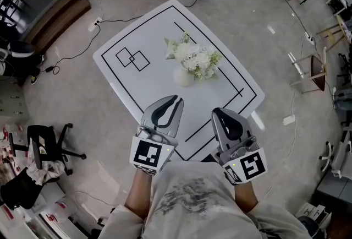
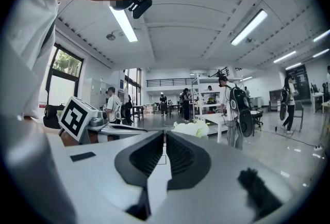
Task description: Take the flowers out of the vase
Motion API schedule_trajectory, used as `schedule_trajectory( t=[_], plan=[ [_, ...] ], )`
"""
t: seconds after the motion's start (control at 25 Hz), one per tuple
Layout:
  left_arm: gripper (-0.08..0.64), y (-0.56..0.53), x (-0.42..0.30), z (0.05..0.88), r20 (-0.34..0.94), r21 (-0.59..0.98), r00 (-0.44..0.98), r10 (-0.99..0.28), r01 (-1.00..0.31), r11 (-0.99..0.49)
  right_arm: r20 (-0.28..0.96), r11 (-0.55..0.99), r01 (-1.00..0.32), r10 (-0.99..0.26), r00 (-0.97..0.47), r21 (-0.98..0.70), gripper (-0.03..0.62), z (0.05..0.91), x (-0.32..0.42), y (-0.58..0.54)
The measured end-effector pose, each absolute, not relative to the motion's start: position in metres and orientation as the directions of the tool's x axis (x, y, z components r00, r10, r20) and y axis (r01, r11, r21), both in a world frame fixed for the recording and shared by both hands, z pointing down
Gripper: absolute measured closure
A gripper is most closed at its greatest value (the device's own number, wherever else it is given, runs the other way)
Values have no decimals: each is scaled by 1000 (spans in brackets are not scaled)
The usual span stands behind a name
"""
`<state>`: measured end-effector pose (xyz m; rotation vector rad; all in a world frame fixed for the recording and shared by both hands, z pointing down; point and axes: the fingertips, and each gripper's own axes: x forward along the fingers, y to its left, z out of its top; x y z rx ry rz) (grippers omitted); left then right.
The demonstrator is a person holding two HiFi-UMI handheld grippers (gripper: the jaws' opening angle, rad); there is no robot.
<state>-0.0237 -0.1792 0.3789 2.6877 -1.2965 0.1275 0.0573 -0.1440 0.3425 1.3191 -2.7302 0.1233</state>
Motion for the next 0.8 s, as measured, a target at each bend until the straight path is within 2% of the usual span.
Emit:
schedule_trajectory(
  t=[0.8],
  plan=[
    [408, -223, -12, 421, 179, 53, 634, -752, -770, -636, 152, 597, -801, -787, -597, -53, 574, 354, 67, -173]
  ],
)
